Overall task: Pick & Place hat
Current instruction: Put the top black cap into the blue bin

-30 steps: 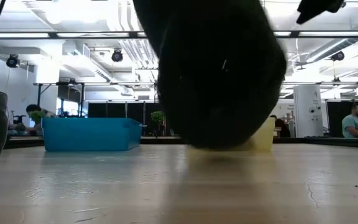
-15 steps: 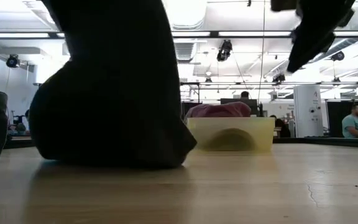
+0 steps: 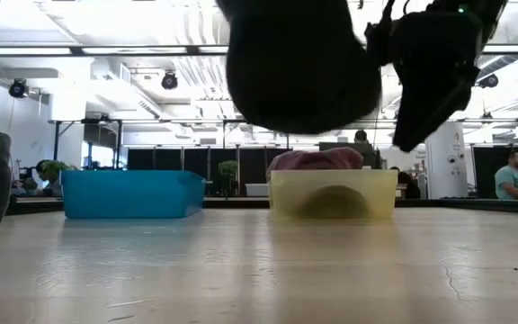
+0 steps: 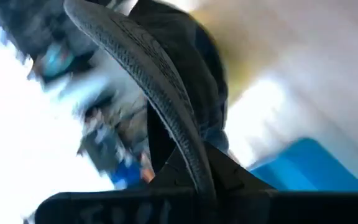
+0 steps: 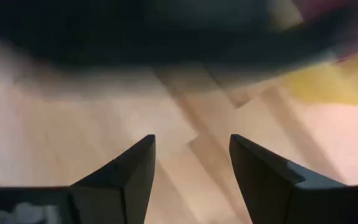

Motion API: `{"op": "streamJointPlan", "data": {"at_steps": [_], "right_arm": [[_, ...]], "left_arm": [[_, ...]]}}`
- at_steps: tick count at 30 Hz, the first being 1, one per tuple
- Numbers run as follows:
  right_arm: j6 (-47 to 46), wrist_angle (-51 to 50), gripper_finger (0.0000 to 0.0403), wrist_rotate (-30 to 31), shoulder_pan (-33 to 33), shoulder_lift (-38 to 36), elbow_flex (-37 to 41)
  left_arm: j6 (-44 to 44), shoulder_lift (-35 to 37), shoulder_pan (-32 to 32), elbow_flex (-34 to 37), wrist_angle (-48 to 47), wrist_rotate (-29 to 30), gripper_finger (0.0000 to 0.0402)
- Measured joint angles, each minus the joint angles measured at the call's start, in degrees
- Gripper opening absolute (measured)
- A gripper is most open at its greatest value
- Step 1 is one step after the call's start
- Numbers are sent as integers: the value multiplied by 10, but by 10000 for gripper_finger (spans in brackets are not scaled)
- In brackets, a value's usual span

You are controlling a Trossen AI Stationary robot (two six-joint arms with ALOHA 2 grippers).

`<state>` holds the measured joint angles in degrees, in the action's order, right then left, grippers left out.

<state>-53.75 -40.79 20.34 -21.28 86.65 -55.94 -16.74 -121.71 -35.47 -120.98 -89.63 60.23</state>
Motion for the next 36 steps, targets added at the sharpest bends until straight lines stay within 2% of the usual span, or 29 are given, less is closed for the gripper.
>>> {"op": "streamJointPlan", "data": {"at_steps": [1,3,4,7,10,13,16,19,23,25,27,29,34,36], "right_arm": [[-2,-11,203,6,0,-10,-1],[-14,-35,203,7,0,-29,-1],[-28,-44,203,6,1,-40,-1],[-77,-91,203,4,2,-68,5],[-96,-100,203,3,2,-98,19],[-116,-83,203,-44,6,-122,34],[-129,-18,203,-103,6,-128,56],[-148,96,203,-151,5,-118,88],[-159,271,203,-163,6,-66,128],[-158,341,203,-161,7,-35,129],[-146,373,203,-159,8,1,116],[-109,379,203,-159,7,31,90],[22,376,202,-182,9,54,-16],[55,358,194,-192,15,69,-64]], "left_arm": [[58,1,2,-3,2,-21,5],[136,0,-2,6,28,-130,5],[135,-5,-11,18,41,-145,5],[56,-19,-33,68,72,-118,5],[39,-9,-39,104,115,-171,5],[21,-8,-56,136,164,-206,5],[3,-12,-72,160,189,-267,5],[-2,-8,-87,161,191,-298,5],[2,-8,-97,162,198,-328,5],[3,-8,-100,160,186,-321,5],[-7,-7,-104,152,161,-277,5],[-25,-5,-105,138,135,-245,5],[-33,0,-105,81,67,-234,5],[-49,0,-106,57,52,-208,5]]}}
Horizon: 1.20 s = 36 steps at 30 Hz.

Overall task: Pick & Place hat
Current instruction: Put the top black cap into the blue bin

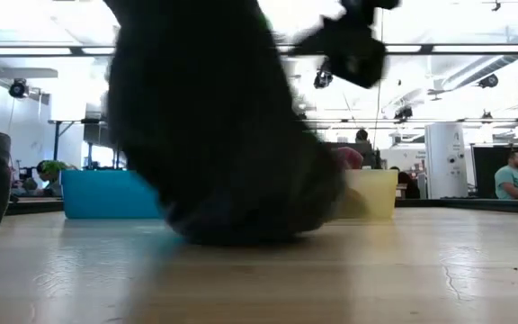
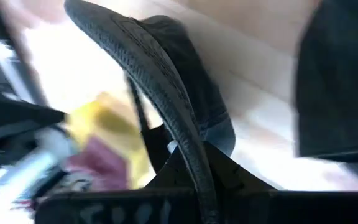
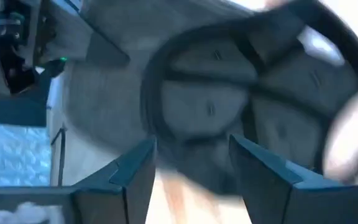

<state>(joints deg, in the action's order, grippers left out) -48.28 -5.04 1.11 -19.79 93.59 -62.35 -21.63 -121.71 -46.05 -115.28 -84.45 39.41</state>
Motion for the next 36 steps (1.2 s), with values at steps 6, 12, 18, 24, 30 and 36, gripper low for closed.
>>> {"op": "streamJointPlan", "data": {"at_steps": [6,12,18,24,30,36], "right_arm": [[72,-66,153,-79,28,107,-120],[112,-173,117,-102,40,194,-206],[153,-225,99,-81,39,169,-235],[139,-352,93,34,41,70,-211],[8,-367,89,66,42,-26,-51],[-110,-196,78,67,60,-87,150]], "left_arm": [[-13,0,6,-53,-18,101,5],[5,0,6,-52,-45,103,5],[13,0,7,-43,-44,86,5],[21,0,5,-31,-40,46,5],[22,0,-1,-29,-46,63,8],[20,0,-2,-43,-47,74,4]]}}
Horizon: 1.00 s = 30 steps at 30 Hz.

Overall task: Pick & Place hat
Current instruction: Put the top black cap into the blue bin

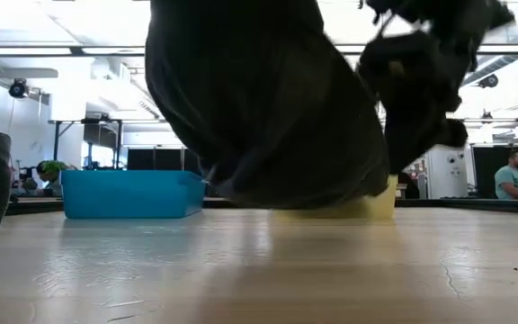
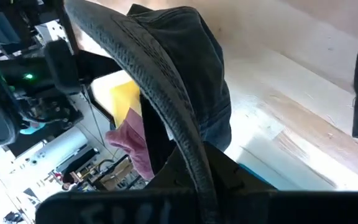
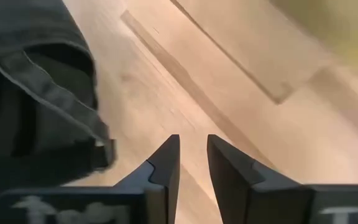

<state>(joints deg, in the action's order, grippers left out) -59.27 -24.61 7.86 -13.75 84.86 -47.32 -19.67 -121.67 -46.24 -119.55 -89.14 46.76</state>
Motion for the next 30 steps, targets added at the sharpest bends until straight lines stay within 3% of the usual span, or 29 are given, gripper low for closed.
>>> {"op": "streamJointPlan", "data": {"at_steps": [5,10,23,30], "right_arm": [[-53,171,67,-25,17,-2,97],[-70,270,64,-50,20,15,111],[46,233,66,-105,19,39,-45],[98,213,66,-130,19,89,-145]], "left_arm": [[-7,0,0,-2,-2,35,4],[-11,0,0,-12,2,51,4],[-28,0,23,19,39,50,10],[-49,0,35,37,115,49,4]]}}
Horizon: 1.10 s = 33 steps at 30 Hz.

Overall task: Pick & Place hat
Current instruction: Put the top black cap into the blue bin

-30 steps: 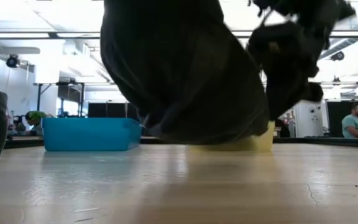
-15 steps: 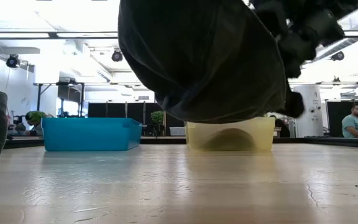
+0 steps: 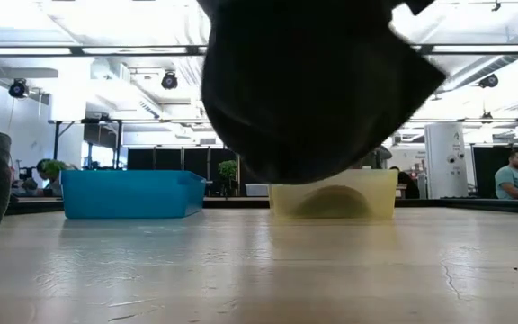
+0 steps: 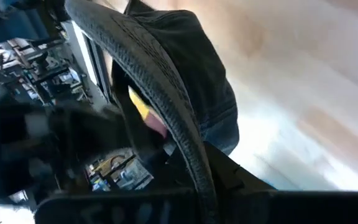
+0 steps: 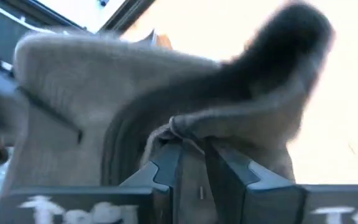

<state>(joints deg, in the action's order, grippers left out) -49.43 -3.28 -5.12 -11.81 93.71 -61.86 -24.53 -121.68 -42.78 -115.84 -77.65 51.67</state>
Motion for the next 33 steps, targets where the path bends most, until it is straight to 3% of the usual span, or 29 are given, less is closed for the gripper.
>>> {"op": "streamJointPlan", "data": {"at_steps": [8,16,25,33], "right_arm": [[-5,-50,66,-70,-3,124,-97],[16,-138,66,-86,-10,207,-174],[51,-136,66,-82,-16,186,-169],[186,-122,66,-96,-19,169,-167]], "left_arm": [[22,0,22,71,56,-1,6],[64,-1,34,126,102,-32,6],[150,0,27,133,89,-6,5],[190,1,2,135,91,24,14]]}}
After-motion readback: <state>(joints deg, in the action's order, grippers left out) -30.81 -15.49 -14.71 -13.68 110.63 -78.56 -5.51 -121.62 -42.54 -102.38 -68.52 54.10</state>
